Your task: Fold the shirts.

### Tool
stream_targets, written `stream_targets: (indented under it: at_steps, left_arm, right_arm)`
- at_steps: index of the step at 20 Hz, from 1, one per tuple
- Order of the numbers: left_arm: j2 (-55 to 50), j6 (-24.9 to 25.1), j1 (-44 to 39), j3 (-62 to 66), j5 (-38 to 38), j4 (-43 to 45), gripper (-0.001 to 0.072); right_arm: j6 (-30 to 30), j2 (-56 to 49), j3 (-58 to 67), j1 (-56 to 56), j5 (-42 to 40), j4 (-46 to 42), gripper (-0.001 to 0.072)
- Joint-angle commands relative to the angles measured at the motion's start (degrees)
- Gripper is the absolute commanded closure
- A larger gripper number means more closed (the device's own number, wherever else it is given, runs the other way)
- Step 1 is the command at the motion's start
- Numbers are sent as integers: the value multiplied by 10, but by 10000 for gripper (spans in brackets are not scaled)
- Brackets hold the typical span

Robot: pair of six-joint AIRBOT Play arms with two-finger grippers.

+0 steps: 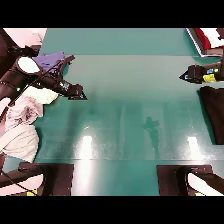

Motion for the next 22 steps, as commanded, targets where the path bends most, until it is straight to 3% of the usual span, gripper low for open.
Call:
stream_targets:
  at_steps: [1, 14, 15, 16, 17, 18, 20, 22]
  left_arm:
    - [0, 0, 0, 1, 0, 0, 682]
    - [0, 3, 0, 1, 36, -23, 681]
    - [0, 18, 2, 1, 59, -18, 629]
    - [0, 35, 9, 10, 89, 1, 197]
    - [0, 31, 15, 23, 124, 28, -9]
    - [0, 20, 24, 43, 163, 70, -11]
    - [-2, -48, 45, 85, 229, 188, -10]
    - [-16, -105, 80, 119, 255, 275, -11]
  right_arm:
    - [0, 0, 1, 2, 0, 0, 694]
    - [0, 0, 1, 0, -1, 0, 695]
    - [0, 0, 1, 0, -1, 0, 694]
    - [0, 0, 1, 0, -1, 0, 694]
    - [0, 0, 1, 0, -2, 0, 694]
    - [0, 0, 1, 0, -3, 0, 695]
    - [0, 0, 1, 0, -2, 0, 695]
    - [0, 0, 1, 0, -3, 0, 694]
